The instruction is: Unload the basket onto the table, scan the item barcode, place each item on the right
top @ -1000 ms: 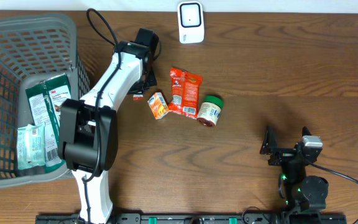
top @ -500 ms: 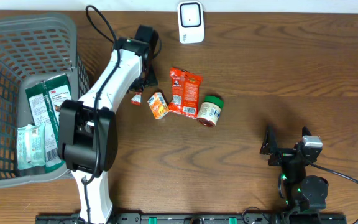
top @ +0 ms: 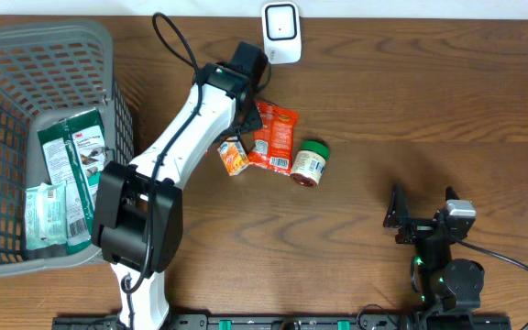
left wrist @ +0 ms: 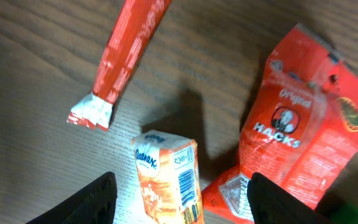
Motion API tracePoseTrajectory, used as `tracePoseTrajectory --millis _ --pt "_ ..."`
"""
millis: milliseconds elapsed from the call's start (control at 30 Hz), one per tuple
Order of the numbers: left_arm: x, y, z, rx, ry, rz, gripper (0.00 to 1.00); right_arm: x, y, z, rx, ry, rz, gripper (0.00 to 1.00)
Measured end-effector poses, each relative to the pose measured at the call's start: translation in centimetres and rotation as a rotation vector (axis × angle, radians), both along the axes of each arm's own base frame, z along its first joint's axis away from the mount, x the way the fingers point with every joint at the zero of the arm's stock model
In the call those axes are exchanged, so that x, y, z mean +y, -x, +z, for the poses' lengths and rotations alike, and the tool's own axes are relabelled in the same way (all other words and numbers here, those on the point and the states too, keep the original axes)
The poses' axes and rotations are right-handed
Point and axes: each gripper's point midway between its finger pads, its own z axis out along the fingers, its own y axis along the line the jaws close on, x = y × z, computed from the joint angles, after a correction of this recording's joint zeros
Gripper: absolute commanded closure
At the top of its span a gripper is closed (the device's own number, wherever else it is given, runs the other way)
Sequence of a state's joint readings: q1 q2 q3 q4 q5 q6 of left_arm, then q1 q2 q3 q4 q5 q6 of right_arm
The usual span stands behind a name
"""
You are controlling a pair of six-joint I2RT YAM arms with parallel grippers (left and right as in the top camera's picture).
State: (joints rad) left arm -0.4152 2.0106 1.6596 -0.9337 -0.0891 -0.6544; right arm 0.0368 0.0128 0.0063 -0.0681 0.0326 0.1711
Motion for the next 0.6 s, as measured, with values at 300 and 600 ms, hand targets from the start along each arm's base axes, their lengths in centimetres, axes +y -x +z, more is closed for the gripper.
tracePoseTrajectory --millis 300,600 --pt "0.4 1.0 -2.1 0.028 0.002 0.065 0.33 0.0 0.0 0.0 0.0 0.0 0.0 0.01" --pt "0.8 2.2 -5.4 0.045 0.006 0.101 0.33 0.0 0.0 0.0 0.0 0.0 0.0 0.01"
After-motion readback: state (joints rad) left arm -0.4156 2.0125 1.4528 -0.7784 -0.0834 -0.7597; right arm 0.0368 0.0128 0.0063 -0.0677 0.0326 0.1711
